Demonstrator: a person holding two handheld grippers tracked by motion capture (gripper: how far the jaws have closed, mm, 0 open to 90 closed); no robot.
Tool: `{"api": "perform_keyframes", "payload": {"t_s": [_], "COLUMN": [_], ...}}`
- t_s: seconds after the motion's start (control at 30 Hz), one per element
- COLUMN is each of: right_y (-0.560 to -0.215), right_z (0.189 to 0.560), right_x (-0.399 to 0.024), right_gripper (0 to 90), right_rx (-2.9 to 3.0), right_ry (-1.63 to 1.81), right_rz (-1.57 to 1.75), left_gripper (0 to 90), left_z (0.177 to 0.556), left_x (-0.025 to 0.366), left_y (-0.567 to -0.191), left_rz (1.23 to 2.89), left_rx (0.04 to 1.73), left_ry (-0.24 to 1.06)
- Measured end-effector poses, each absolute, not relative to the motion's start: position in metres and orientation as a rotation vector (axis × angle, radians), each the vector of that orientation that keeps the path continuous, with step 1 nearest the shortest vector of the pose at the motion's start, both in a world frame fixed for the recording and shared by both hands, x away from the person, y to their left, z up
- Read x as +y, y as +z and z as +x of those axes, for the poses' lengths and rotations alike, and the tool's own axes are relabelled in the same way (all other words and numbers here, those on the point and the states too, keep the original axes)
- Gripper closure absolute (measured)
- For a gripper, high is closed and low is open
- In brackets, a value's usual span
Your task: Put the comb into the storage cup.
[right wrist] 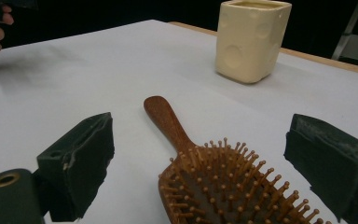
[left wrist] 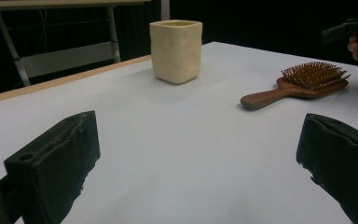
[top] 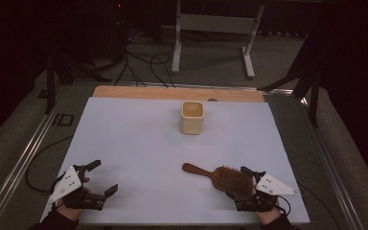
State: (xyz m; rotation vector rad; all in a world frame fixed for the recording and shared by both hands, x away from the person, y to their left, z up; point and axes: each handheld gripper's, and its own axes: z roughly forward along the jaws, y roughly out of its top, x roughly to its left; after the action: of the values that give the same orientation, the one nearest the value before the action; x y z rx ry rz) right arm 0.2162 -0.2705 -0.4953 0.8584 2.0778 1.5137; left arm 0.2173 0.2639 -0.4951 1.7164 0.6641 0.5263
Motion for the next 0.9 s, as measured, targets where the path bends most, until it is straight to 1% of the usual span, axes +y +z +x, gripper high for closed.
{"api": "perform_keyframes", "payload": {"t_s": [0.47, 0.9], "right_y": [-0.494, -0.480], "right_z": [0.216, 0.213], "right_x": [-0.266, -0.266], "right_gripper": [7.8, 7.9], "right_rx": [2.140, 2.131], "right_ry": [1.493, 1.497], "right_rz": [0.849, 0.837], "left_gripper": [0.2, 0.2], "left_z": [0.217, 0.216], "left_x": [0.264, 0.264], "left_y": [-0.494, -0.494], "left_rz": [1.715, 1.718], "left_rx": [0.660, 0.657], "left_ry": [0.532, 0.532]}}
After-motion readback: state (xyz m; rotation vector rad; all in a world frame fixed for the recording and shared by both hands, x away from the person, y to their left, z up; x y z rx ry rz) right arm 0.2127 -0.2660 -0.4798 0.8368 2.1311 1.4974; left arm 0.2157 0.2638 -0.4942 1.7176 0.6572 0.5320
